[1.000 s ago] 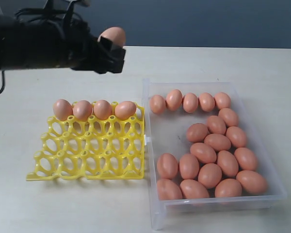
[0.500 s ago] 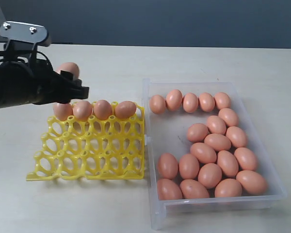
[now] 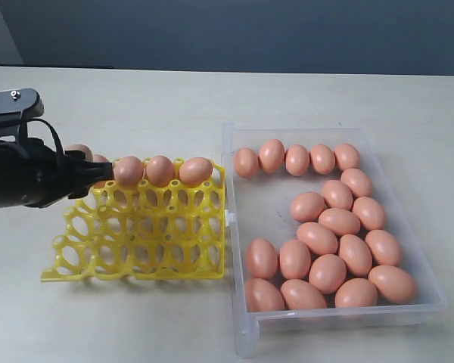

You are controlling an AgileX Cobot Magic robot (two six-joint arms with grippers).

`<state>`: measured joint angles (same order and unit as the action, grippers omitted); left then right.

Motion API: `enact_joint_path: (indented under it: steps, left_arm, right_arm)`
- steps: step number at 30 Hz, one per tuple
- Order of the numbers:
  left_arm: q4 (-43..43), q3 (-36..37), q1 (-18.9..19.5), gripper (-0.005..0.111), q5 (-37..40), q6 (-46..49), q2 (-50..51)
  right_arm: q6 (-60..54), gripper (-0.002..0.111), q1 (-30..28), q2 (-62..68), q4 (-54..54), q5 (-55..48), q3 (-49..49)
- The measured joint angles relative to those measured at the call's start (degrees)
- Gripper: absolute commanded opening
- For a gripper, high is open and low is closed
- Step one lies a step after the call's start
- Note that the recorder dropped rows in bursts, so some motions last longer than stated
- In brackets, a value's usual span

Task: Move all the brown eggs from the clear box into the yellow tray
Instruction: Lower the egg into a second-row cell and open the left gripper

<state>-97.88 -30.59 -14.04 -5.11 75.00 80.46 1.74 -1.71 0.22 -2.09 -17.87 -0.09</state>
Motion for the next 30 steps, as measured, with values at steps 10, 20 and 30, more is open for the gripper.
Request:
enact_joint_path:
  steps: [10,20,30]
  left_arm:
    - [-0.64,0.05,0.17,0.000,0.73,-0.22,8.71]
    - [-0.63,0.05,0.41,0.033,2.32,-0.22,8.69]
    - [-0.63,-0.18,0.43,0.071,4.61,-0.10,8.69]
  right_arm:
    - [0.00,-0.001,0.00,0.00,0.00,0.00,0.00]
    - [0.00,-0.001,0.00,0.00,0.00,0.00,0.00]
    - [0.00,-0.001,0.00,0.00,0.00,0.00,0.00]
